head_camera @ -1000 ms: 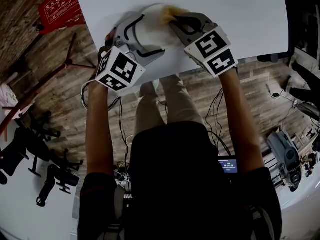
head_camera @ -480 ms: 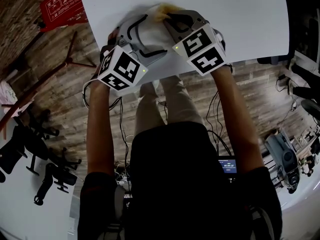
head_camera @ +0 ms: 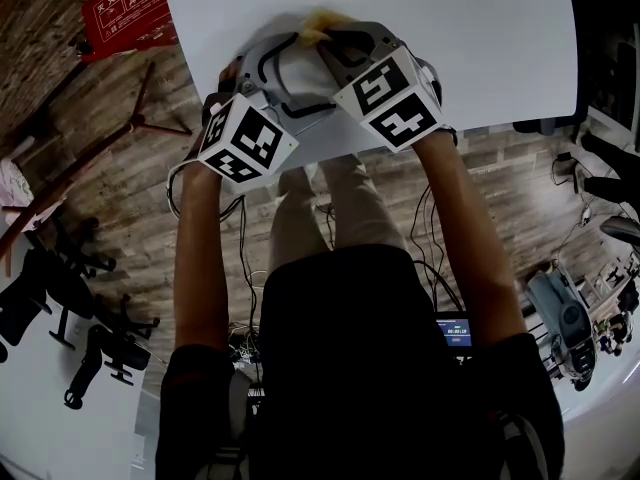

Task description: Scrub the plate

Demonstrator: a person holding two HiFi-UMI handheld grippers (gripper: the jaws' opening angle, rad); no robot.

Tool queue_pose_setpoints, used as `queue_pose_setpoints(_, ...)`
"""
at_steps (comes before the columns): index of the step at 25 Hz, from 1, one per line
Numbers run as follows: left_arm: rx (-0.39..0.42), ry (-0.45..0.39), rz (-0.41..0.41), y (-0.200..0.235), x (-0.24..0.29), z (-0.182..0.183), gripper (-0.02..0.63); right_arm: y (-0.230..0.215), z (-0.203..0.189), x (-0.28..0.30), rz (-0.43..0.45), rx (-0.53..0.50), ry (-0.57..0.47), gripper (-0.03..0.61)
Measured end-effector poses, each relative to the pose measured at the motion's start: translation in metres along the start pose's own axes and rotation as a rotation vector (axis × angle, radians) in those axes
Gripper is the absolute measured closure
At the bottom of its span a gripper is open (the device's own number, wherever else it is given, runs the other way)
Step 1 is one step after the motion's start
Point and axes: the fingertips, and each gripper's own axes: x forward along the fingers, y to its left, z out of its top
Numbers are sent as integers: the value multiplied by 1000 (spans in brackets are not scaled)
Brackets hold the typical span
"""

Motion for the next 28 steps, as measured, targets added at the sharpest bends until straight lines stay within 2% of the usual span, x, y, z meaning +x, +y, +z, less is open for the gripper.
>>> queue_pose_setpoints(4,0,1,1,0,0,-1,132,2,1,2,13,26,-17,525)
queue_pose_setpoints(14,-13,5,9,1,1,0,132,0,1,0,7,-9,6,525)
queue_pose_setpoints(21,-77,-14,6,3,-4,10,132,-4,15,-12,1,23,-71,525)
queue_pose_setpoints(23,-78,-25,15,4,-7,16,132,-7,19,-18,-1,43,-87,525)
queue_pose_setpoints(28,-143,-71,67,9,-27,32,133,-12,24,-36,-22,91,-113,525)
